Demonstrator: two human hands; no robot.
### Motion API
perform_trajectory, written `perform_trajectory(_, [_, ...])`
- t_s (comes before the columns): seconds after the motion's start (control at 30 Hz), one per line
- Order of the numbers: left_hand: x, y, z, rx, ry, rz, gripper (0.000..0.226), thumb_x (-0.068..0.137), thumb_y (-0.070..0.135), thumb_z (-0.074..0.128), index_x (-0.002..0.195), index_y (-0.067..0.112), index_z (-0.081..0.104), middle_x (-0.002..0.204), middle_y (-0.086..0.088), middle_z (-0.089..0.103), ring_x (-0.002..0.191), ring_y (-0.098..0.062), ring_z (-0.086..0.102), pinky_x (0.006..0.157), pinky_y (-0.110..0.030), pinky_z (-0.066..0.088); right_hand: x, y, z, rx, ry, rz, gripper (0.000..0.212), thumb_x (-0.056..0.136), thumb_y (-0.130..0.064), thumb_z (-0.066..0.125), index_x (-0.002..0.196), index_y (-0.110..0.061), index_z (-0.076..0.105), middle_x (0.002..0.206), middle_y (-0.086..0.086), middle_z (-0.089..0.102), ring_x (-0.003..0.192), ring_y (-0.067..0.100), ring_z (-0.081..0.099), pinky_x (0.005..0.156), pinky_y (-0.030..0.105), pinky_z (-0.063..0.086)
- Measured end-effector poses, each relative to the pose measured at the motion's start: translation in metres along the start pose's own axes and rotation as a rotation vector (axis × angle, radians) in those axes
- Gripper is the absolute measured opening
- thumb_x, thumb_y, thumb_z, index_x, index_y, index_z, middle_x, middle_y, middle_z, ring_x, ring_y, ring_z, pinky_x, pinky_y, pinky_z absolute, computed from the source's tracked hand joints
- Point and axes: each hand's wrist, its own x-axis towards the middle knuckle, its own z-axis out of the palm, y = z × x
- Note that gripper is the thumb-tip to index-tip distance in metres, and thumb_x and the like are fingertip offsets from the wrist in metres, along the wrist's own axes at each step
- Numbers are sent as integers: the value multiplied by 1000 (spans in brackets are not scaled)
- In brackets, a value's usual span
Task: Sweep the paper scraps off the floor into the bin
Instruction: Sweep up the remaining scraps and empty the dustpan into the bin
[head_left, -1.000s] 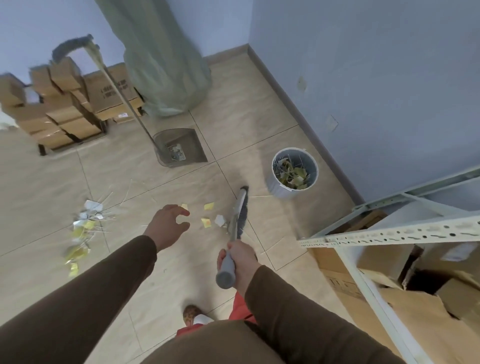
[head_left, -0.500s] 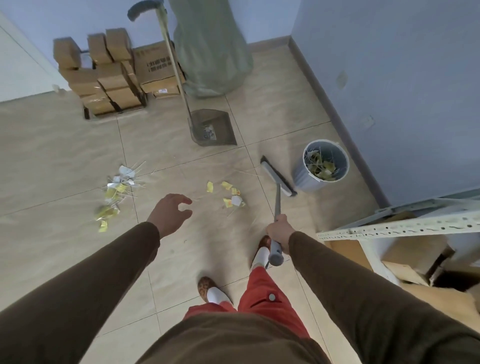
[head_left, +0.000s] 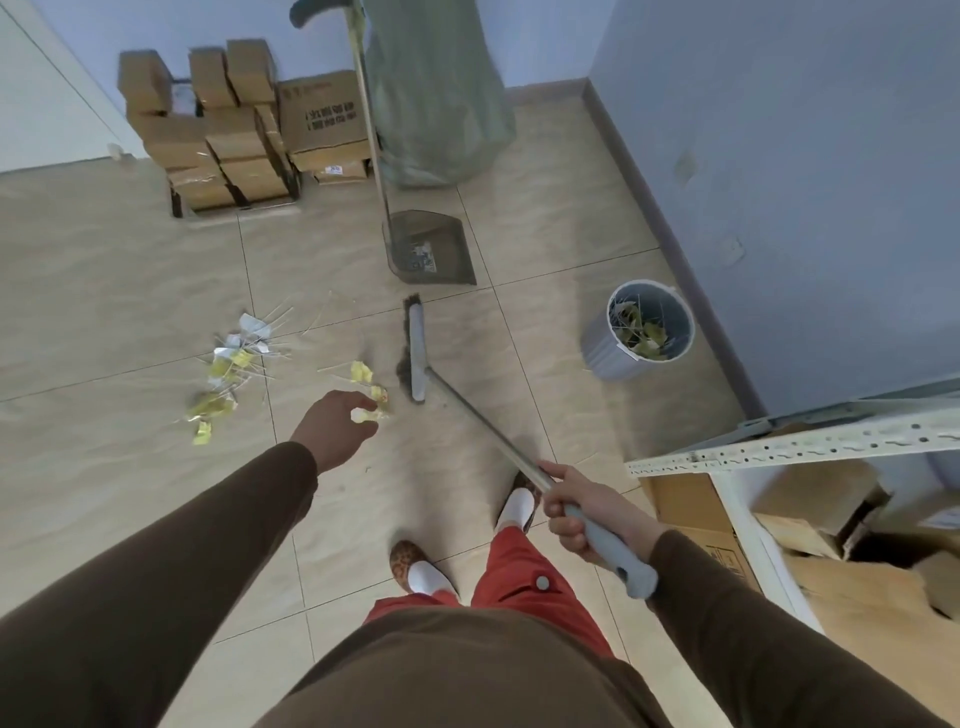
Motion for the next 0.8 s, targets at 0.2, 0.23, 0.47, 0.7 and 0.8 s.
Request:
perform_trajectory(0.2, [-4, -2, 0, 20, 6, -13, 34, 88, 21, 68, 122, 16, 68, 135, -13, 58, 122, -31, 55, 100, -36, 41, -11, 1, 4, -83, 13, -53, 48, 94, 2, 45, 134, -24, 46, 67, 7, 49, 40, 12, 38, 34, 20, 34])
perform_trajectory(0.23, [-4, -3, 0, 21, 7, -14, 34, 89, 21, 67, 123, 16, 68, 136, -13, 57, 122, -32, 54, 100, -36, 41, -12, -1, 0, -51, 12, -55, 48, 95, 1, 47, 136, -24, 46, 67, 7, 49, 40, 12, 38, 34, 20, 35])
perform_trajectory(0.47, [-6, -11, -3, 19, 20, -23, 35, 89, 22, 67, 124, 16, 67, 137, -14, 57, 123, -32, 54, 100, -35, 40, -36, -12, -17, -27, -8, -47, 51, 96, 3, 47, 138, -25, 43, 66, 7, 46, 39, 12, 38, 33, 21, 33])
perform_trajectory(0.7, [-13, -30, -7, 22, 13, -48, 35, 88, 23, 68, 122, 16, 68, 132, -14, 60, 117, -33, 58, 98, -37, 45, -60, -45, -16, 242, -145, -9, 91, 66, 3, 75, 145, -27, 42, 65, 6, 41, 33, 9, 39, 26, 18, 34])
perform_trajectory(0.8, [-15, -37, -9, 19, 8, -65, 34, 89, 23, 68, 122, 17, 68, 135, -14, 57, 123, -33, 55, 102, -38, 43, -56, -55, -7, 186, -94, 19, 78, 79, 3, 63, 147, -26, 40, 67, 7, 40, 33, 10, 39, 27, 18, 35])
